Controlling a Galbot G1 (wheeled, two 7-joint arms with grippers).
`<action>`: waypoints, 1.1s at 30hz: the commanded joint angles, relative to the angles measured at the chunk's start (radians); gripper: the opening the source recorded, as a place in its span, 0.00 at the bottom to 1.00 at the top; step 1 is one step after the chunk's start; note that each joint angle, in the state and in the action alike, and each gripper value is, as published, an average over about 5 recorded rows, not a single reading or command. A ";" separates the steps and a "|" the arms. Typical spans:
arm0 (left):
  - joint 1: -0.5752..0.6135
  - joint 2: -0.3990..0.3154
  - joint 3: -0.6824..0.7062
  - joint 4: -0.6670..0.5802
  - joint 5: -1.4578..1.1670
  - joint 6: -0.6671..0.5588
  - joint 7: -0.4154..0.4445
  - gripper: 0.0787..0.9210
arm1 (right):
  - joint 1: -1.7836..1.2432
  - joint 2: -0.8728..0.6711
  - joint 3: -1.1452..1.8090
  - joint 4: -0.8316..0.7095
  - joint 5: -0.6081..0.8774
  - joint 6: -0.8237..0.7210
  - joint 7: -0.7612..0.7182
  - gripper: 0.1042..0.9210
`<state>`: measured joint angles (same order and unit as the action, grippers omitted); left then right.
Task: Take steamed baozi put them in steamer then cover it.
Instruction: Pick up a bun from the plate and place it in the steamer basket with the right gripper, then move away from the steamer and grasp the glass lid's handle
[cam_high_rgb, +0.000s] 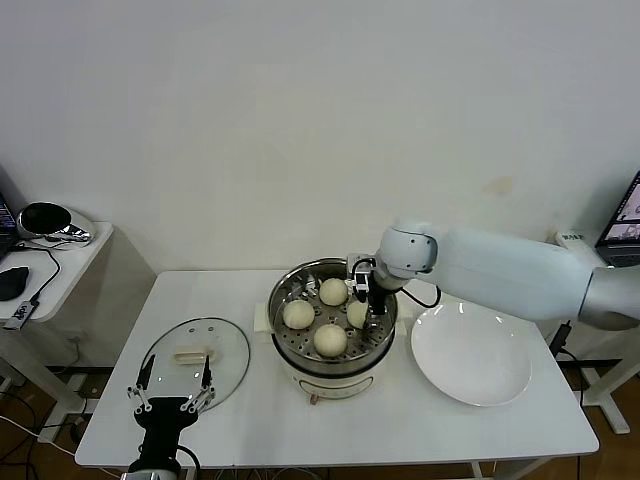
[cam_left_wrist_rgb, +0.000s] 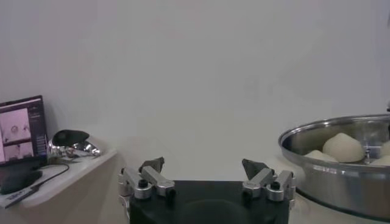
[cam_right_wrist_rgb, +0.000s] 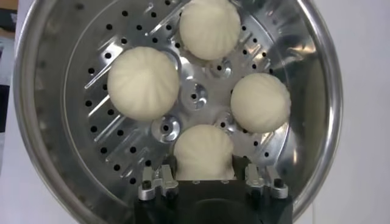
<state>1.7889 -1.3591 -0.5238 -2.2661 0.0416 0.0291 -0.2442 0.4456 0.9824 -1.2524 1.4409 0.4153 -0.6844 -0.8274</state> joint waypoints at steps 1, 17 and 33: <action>-0.003 0.001 0.001 0.002 0.000 0.001 0.000 0.88 | 0.016 -0.031 0.037 0.032 0.000 -0.008 -0.007 0.80; -0.012 -0.006 0.009 0.002 -0.016 -0.006 -0.019 0.88 | -0.509 -0.451 0.619 0.378 0.116 0.245 0.543 0.88; -0.026 -0.036 0.032 0.083 0.123 -0.053 -0.095 0.88 | -1.685 0.034 1.954 0.398 -0.175 0.718 0.568 0.88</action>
<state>1.7698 -1.3894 -0.4955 -2.2383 0.0598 -0.0075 -0.2981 -0.6026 0.7699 -0.0825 1.7837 0.3581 -0.2001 -0.2950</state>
